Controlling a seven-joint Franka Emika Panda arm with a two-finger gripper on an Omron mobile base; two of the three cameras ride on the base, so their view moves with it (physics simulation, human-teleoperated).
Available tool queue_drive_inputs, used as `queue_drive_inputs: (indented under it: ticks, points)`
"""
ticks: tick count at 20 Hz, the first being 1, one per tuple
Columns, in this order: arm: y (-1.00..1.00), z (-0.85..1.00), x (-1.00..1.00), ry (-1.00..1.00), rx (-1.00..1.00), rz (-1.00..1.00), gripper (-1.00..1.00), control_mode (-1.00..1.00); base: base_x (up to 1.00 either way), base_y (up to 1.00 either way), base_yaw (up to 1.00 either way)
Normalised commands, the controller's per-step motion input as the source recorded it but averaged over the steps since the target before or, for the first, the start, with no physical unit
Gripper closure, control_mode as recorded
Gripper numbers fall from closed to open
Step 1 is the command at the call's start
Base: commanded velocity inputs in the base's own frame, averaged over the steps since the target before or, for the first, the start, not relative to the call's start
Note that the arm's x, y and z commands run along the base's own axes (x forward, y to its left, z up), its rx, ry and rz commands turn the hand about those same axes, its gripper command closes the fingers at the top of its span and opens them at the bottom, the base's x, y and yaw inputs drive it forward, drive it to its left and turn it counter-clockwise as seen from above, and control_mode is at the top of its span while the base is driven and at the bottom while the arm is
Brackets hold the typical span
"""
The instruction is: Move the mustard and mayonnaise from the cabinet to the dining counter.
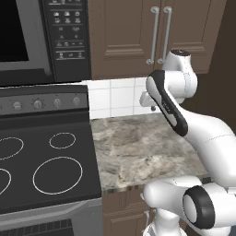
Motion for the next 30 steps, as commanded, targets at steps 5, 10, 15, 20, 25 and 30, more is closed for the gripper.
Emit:
queue_drive_inputs:
  ticks: [5,10,15,20,25,30]
  points:
    - [0.03,0.03,-0.11,-0.19,-0.06,0.00,-1.00,-1.00,0.00,0.00,0.00]
    - [0.00,0.32,-0.16,-0.28,-0.01,0.00,-1.00,-1.00,0.00,0.00,0.00]
    - [-0.05,0.50,-0.17,-0.25,-0.01,0.00,-1.00,-1.00,0.00,0.00,0.00]
    - [-0.11,0.52,-0.18,-0.18,0.00,0.00,-1.00,-1.00,0.00,0.00,0.00]
    - [-0.11,0.48,-0.07,-0.15,0.00,0.00,-1.00,-1.00,0.00,0.00,0.00]
    - [-0.06,0.51,-0.01,-0.12,0.00,0.00,-1.00,-1.00,0.00,0.00,0.00]
